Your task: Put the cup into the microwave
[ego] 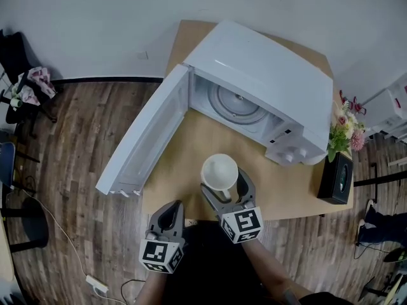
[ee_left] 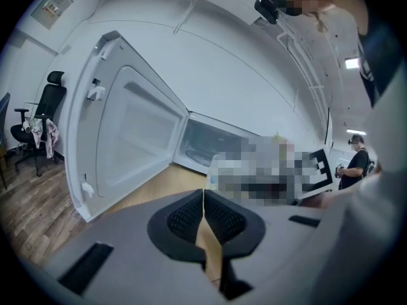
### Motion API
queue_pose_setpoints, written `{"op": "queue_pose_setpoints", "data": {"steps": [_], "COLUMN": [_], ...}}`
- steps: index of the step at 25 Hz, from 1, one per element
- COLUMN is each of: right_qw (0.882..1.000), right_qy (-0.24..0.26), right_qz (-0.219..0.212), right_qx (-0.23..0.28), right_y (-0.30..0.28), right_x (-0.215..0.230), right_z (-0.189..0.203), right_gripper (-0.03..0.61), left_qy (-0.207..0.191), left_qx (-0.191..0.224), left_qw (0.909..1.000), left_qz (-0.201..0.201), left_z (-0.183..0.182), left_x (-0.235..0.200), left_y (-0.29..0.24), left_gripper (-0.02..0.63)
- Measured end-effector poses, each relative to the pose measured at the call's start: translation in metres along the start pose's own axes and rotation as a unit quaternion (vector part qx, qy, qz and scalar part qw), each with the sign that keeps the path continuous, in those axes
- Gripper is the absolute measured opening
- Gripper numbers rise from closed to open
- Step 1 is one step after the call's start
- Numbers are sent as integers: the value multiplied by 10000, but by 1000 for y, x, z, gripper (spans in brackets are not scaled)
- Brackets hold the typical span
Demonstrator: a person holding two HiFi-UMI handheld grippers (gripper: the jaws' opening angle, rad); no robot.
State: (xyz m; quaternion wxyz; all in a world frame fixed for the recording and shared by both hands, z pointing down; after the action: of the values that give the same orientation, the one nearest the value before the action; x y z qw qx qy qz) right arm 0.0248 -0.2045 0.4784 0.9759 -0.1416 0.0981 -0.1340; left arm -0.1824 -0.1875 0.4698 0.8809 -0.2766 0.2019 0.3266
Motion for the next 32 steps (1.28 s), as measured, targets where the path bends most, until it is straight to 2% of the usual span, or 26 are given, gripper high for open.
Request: {"op": "queue_pose_setpoints", "data": {"steps": [16, 32], "right_qw": [9998, 9986], "right_qy": [32, 39], "right_qz": [177, 515], "right_qx": [68, 151], "right_y": [-45, -106], "right_x": [66, 112], "right_z": [-28, -51], "right_gripper": [436, 436], "left_qy": [5, -21], "left_qx": [59, 133], "left_qw": [10000, 9999], "left_qz": [15, -19], "left_z": [-25, -54], "left_x": [13, 8], "left_y": [-60, -95], "left_gripper": [5, 6]}}
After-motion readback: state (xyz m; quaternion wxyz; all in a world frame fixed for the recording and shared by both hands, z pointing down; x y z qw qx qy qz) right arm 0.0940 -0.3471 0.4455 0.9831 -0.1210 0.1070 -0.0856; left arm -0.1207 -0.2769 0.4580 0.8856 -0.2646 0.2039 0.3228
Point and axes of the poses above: the fingertips, and each gripper's own axes: y backward along the fingers, x to its right, z out of its underside, the point moved 9 cm from there along y, backward along the fingers, and after that the axes turned 15 degrees about y, right-handed, at the moved point
